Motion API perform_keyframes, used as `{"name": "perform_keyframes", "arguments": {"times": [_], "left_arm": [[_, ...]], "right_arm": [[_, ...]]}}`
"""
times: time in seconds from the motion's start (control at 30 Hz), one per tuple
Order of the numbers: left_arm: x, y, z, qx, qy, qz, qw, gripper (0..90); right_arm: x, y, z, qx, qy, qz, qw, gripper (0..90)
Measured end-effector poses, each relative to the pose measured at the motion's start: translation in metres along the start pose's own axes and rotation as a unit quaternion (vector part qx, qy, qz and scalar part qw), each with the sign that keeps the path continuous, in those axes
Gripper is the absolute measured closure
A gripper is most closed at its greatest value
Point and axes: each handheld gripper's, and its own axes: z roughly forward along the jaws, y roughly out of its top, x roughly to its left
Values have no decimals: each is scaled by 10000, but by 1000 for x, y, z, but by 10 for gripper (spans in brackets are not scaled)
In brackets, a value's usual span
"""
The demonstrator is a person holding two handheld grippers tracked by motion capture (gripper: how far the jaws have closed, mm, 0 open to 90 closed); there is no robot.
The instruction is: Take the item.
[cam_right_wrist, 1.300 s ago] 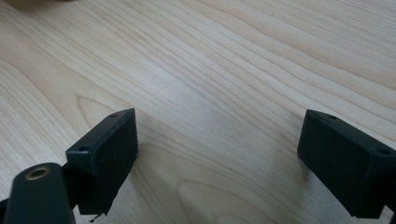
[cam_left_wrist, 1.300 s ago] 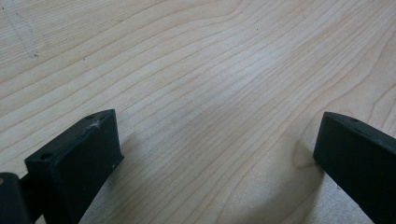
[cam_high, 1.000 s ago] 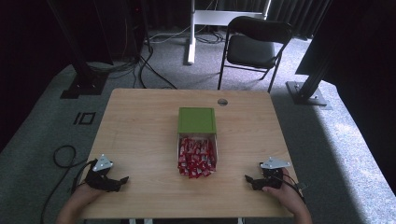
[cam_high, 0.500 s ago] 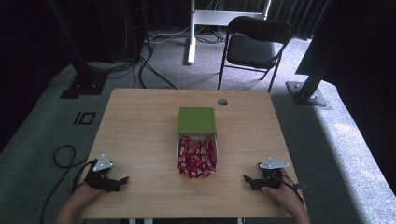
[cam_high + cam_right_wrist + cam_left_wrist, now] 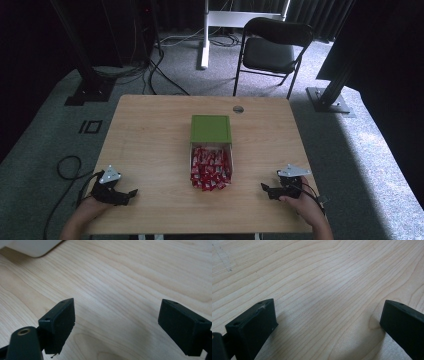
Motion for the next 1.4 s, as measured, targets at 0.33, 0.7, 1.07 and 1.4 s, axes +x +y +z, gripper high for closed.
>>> {"name": "perform_keyframes", "arguments": {"times": [0.33, 0.7, 1.07, 1.4], "left_arm": [[0, 0, 0, 0, 0, 1, 10000, 15], [0, 0, 0, 1, -1, 0, 10000, 15], [0, 0, 0, 2, -1, 0, 10000, 14], [0, 0, 0, 1, -2, -1, 10000, 14]], "right_arm": [[3, 18, -9, -215, 22, -44, 9998, 141], [9, 41, -18, -486, 78, -199, 9986, 142], [16, 62, -26, -743, 210, -278, 9966, 141], [26, 81, -26, -955, 462, -360, 9937, 141]]}}
